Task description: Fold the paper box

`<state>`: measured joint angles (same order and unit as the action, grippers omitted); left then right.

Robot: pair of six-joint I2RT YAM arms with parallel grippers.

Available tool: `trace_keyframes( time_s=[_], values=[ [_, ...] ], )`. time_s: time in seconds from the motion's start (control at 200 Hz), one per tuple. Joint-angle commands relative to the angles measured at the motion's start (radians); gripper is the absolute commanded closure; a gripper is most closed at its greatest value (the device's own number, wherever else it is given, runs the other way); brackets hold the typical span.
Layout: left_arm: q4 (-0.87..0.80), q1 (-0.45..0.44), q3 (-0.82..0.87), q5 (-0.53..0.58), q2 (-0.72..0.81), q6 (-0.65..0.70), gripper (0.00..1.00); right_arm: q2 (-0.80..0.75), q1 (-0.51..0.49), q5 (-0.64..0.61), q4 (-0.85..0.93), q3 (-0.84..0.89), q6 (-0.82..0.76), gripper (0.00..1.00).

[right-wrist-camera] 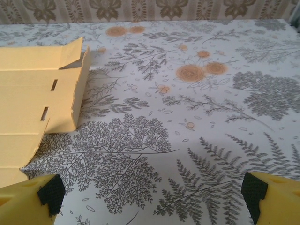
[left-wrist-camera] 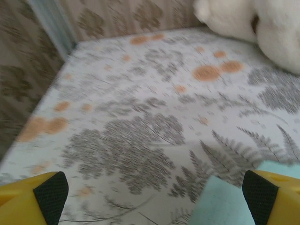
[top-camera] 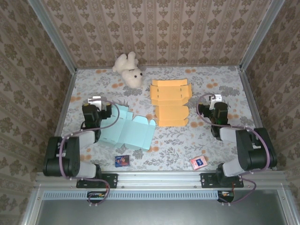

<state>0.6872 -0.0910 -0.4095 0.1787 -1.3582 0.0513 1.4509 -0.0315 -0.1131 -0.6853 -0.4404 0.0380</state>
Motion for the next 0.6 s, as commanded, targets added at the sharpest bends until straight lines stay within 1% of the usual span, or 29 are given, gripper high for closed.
trace_keyframes(
  time_s=[0.0,0.05,0.09,0.12,0.185,0.255,0.3,0.355,0.4,0.45,0.52,0.595],
  values=[
    [-0.144,-0.022,-0.052,0.23,0.135,-0.131,0.0,-0.107,-0.036,-0.163,0.211,-0.087,0.049,0.0],
    [-0.233,-0.014,-0.075,0.241,0.186,-0.248,0.0,-0.126,-0.065,-0.213,0.278,-0.118,0.062,0.0],
    [-0.311,-0.008,-0.101,0.231,0.212,-0.304,0.0,-0.143,-0.082,-0.247,0.338,-0.148,0.101,0.0],
    [-0.355,-0.006,-0.12,0.225,0.227,-0.336,0.0,-0.16,-0.088,-0.246,0.387,-0.172,0.137,0.0],
    [-0.411,-0.002,-0.145,0.209,0.24,-0.366,0.0,-0.194,-0.098,-0.209,0.458,-0.201,0.17,0.0],
    [-0.4,0.001,-0.14,0.185,0.241,-0.374,0.0,-0.225,-0.11,-0.204,0.5,-0.215,0.191,0.0],
    [-0.408,0.008,-0.142,0.146,0.243,-0.391,0.0,-0.238,-0.118,-0.194,0.531,-0.231,0.213,0.0],
    [-0.461,0.011,-0.17,0.098,0.242,-0.429,0.0,-0.239,-0.139,-0.157,0.597,-0.273,0.243,0.0],
    [-0.502,0.008,-0.201,0.055,0.236,-0.452,0.0,-0.223,-0.173,-0.133,0.644,-0.32,0.247,0.0],
    [-0.548,-0.003,-0.232,0.027,0.225,-0.48,0.0,-0.19,-0.23,-0.146,0.688,-0.372,0.238,0.0],
    [-0.646,-0.026,-0.279,0.023,0.211,-0.547,0.0,-0.127,-0.309,-0.178,0.739,-0.45,0.226,0.0],
    [-0.712,-0.055,-0.302,0.016,0.195,-0.624,0.0,-0.043,-0.363,-0.176,0.781,-0.525,0.244,0.0]
  ],
)
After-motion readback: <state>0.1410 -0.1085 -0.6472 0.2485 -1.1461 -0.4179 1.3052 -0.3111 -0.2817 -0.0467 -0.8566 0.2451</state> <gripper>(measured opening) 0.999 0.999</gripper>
